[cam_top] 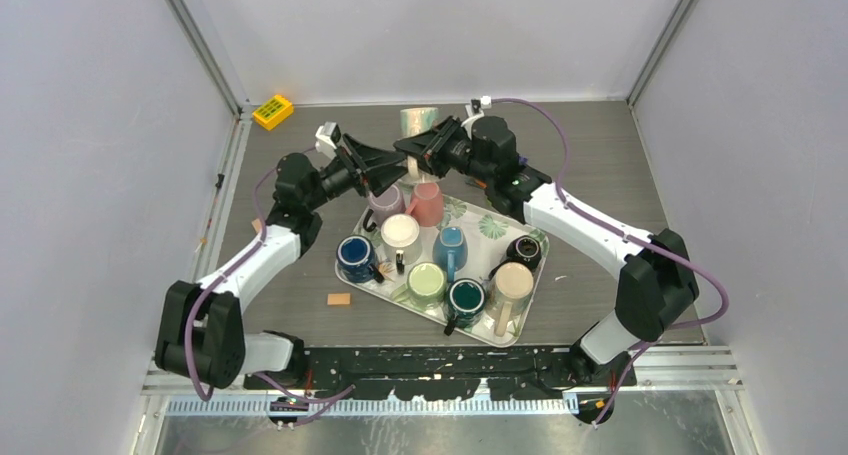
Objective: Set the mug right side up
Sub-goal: Turn over the cup on the tray.
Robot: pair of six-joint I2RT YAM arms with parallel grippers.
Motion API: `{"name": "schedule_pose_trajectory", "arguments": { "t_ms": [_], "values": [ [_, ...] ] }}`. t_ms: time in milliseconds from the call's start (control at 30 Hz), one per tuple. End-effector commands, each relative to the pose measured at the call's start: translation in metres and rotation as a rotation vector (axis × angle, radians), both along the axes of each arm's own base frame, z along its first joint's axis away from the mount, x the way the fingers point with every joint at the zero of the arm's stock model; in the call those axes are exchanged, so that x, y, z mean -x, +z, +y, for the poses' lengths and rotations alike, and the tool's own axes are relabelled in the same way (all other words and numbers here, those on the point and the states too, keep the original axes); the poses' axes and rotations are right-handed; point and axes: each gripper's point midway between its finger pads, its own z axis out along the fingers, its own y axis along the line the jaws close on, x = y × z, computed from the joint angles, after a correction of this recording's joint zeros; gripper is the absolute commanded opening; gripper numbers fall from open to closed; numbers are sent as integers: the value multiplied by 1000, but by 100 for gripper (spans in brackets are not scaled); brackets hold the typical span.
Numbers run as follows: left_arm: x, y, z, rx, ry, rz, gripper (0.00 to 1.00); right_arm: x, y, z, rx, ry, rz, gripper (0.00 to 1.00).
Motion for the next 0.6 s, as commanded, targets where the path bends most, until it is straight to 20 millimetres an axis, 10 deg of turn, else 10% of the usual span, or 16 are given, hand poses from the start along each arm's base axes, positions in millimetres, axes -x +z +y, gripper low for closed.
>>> {"name": "schedule_pose_trajectory", "arguments": {
  "t_ms": [0,567],
  "values": [
    [20,6,4,-137,-10,-142,51,5,74,-6,-64,-17,-168,1],
    [38,-24,7,-1019,239,-492,57,-17,55,4,109,-102,99,1]
  ]
}}
